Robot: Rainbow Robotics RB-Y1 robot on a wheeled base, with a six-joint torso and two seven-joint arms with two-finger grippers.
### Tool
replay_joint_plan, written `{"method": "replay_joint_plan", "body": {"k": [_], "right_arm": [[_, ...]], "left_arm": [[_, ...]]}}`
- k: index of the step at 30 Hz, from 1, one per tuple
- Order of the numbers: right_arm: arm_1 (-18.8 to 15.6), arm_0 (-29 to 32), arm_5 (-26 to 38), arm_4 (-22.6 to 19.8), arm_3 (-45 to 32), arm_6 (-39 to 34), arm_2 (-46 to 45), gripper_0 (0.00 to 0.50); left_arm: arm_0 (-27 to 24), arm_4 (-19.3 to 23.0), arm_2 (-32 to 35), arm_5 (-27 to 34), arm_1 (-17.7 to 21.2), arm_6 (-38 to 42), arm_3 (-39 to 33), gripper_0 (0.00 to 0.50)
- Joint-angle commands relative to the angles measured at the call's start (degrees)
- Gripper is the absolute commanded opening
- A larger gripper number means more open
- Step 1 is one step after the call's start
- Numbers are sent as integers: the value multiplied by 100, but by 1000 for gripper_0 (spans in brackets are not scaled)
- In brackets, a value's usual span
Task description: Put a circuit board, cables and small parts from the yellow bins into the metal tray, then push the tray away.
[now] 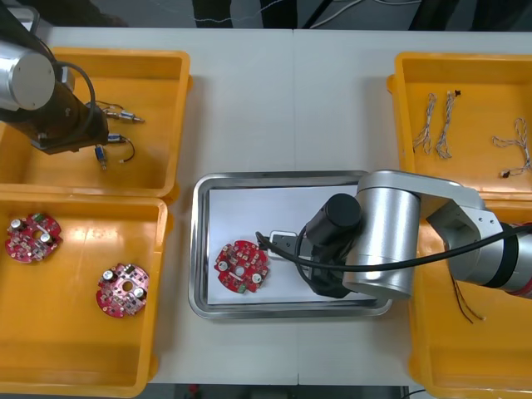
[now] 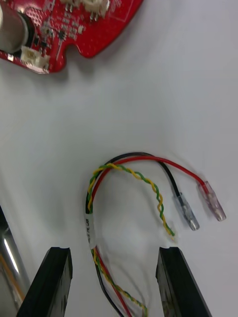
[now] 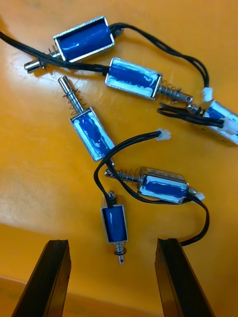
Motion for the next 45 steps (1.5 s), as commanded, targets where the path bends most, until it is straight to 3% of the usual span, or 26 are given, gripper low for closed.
{"method": "replay_joint_plan", "body": {"k": [1,17,32,33,34,35,36,45], "right_arm": [[106,48,429,-144,-408,-290,-530,500],[176,40,2626,-996,-1199,-492,-2455,500],[141,40,2727,-1357,-1348,-633,-3844,500],[115,40,2727,-1374,-1348,-642,-3905,500],[80,48,2727,-1401,-1348,-659,-3993,500],[27,40,2727,-1418,-1348,-677,-4090,500],[-8,48,2727,-1427,-1348,-677,-4160,500],[-307,40,2727,-1656,-1322,-703,-4995,500]], "left_arm": [[163,-143,-5,-240,-56,-533,-36,500],[216,-371,-339,-811,-240,-559,368,500],[234,-433,-497,-882,-249,-550,394,500],[234,-433,-488,-891,-249,-550,394,482],[234,-433,-497,-899,-249,-550,394,356],[234,-433,-488,-899,-249,-550,394,142],[234,-424,-488,-899,-249,-550,394,0],[234,-398,-488,-908,-249,-541,394,0]]}}
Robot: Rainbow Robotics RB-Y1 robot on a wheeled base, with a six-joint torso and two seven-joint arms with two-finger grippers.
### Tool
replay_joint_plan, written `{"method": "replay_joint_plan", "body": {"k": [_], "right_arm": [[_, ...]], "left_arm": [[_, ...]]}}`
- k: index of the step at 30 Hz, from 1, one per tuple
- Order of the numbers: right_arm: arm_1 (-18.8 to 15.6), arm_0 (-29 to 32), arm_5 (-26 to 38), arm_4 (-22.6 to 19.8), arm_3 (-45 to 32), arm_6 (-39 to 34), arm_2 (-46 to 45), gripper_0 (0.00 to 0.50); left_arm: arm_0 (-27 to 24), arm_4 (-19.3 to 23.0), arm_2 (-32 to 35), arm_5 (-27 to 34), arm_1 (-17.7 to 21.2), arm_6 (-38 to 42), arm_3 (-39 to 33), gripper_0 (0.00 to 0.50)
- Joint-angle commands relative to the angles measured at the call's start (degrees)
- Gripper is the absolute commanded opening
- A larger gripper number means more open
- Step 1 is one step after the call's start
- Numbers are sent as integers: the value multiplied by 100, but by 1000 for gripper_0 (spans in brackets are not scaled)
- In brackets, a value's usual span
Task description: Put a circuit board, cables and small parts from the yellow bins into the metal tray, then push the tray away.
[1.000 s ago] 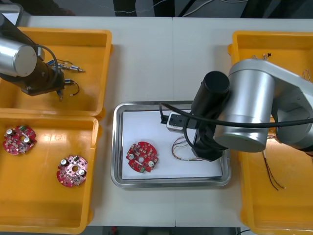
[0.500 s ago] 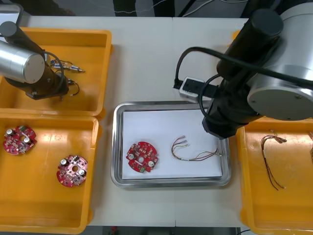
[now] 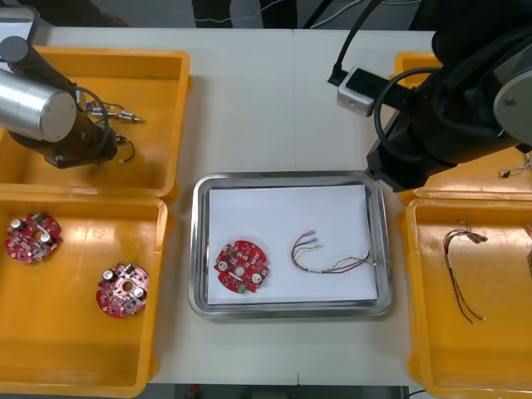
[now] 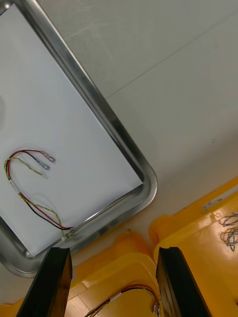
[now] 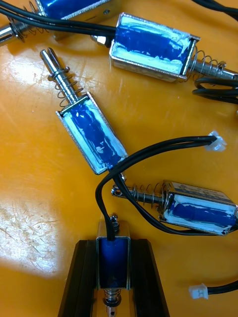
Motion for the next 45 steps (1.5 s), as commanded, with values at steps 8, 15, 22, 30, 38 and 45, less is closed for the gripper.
{"method": "replay_joint_plan", "body": {"k": [8,15,22,30,38,45], "right_arm": [[-663,21,19,-596,339,-279,-1336,500],[-883,21,19,-596,1042,-262,-1907,500],[-1041,21,19,-42,1561,-279,-2171,500],[-1050,127,19,582,2079,-279,-2320,500],[-1050,434,19,731,2642,-227,-2839,500],[-1050,443,19,916,3116,-279,-2865,500]], "left_arm": [[54,-25,36,52,2,-517,-133,0],[45,2,361,861,195,-491,-634,0],[45,186,722,1529,345,-438,-1153,0],[27,256,836,2179,397,-341,-1768,0],[-34,547,827,2698,397,-183,-2480,0],[-96,757,564,2865,397,37,-3069,0]]}}
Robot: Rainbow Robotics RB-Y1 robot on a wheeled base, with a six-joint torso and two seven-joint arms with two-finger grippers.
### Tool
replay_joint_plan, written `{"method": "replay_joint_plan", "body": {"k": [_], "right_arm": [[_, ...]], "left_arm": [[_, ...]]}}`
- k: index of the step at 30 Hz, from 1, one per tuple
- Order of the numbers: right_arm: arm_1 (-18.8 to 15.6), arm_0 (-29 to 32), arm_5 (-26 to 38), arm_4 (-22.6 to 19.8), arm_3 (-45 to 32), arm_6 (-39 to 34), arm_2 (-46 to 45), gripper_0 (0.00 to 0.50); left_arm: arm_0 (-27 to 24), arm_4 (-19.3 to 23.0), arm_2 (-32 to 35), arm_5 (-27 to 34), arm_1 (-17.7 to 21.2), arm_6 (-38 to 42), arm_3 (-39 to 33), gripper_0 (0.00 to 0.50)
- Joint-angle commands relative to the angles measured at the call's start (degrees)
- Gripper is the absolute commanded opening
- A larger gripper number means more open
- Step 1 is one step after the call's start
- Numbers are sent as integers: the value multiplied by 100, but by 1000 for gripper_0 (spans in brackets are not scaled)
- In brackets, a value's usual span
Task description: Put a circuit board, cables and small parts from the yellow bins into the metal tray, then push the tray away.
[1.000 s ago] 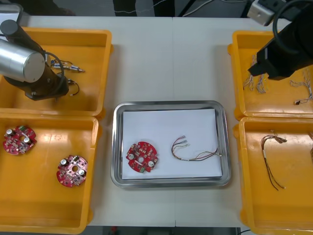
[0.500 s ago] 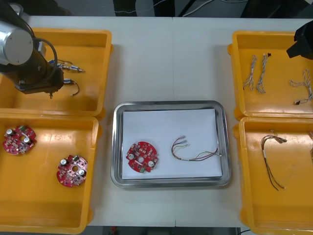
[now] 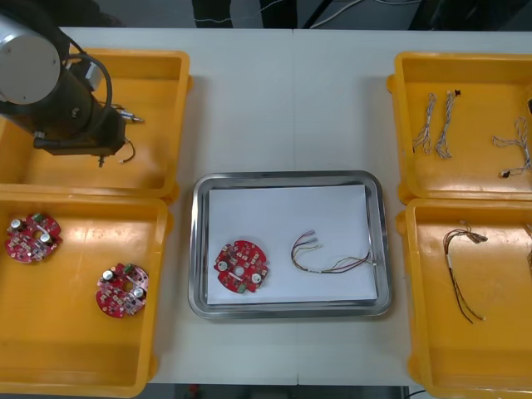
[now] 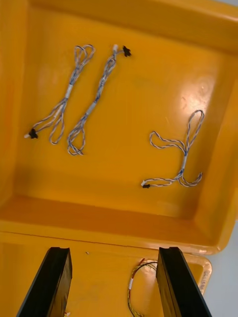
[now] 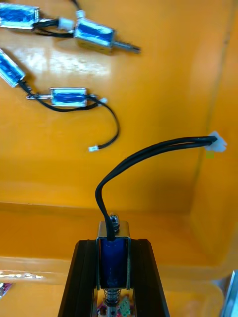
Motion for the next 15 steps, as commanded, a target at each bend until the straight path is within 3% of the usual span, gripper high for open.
{"method": "replay_joint_plan", "body": {"k": [1,9,15], "right_arm": [[-230,11,18,115,325,-283,-158,500],[-221,29,18,132,1002,-301,-158,500],[-221,29,-400,115,1441,-266,-158,500]], "left_arm": [[-134,124,-177,157,265,80,-514,0],[-406,290,-687,227,177,792,-936,0],[-670,326,-1109,227,-34,1214,-1147,0]]}}
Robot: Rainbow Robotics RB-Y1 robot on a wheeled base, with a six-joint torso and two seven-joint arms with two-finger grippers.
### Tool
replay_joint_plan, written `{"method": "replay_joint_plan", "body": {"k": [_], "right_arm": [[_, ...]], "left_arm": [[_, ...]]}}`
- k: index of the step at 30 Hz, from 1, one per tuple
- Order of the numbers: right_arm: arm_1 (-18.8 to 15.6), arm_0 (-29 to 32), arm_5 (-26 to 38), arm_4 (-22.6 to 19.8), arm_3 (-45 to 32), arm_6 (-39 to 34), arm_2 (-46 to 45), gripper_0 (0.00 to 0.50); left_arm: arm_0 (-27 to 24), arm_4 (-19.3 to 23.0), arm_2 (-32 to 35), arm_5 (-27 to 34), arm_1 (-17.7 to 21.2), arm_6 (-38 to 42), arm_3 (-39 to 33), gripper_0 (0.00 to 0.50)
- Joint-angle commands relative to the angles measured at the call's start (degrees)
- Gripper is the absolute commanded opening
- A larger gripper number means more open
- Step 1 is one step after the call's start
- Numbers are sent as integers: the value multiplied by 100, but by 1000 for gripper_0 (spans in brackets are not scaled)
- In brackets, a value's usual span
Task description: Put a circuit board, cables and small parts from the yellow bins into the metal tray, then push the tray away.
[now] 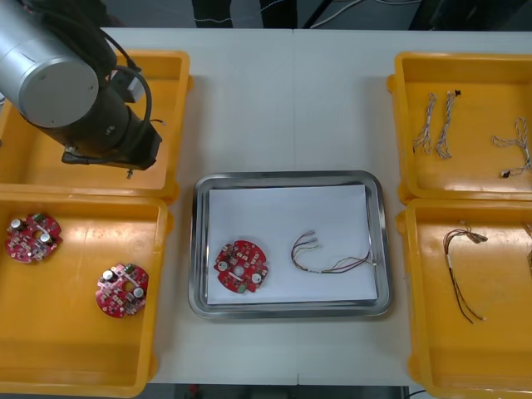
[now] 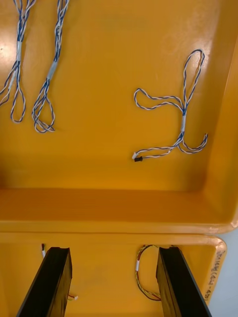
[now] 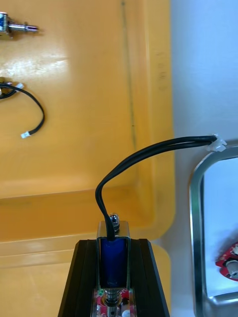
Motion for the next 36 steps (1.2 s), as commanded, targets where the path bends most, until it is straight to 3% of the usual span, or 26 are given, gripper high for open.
{"method": "replay_joint_plan", "body": {"k": [1,17,36], "right_arm": [[-221,15,-342,25,271,-255,-149,500],[-160,15,-1247,-116,1018,-52,-122,500],[-168,-548,-2143,-327,2521,35,598,500]], "left_arm": [[-487,66,-353,62,-80,979,-292,0],[-1050,4,-1250,-52,-800,1331,-319,0],[-1058,-435,-2436,-1203,-1099,1428,446,0]]}}
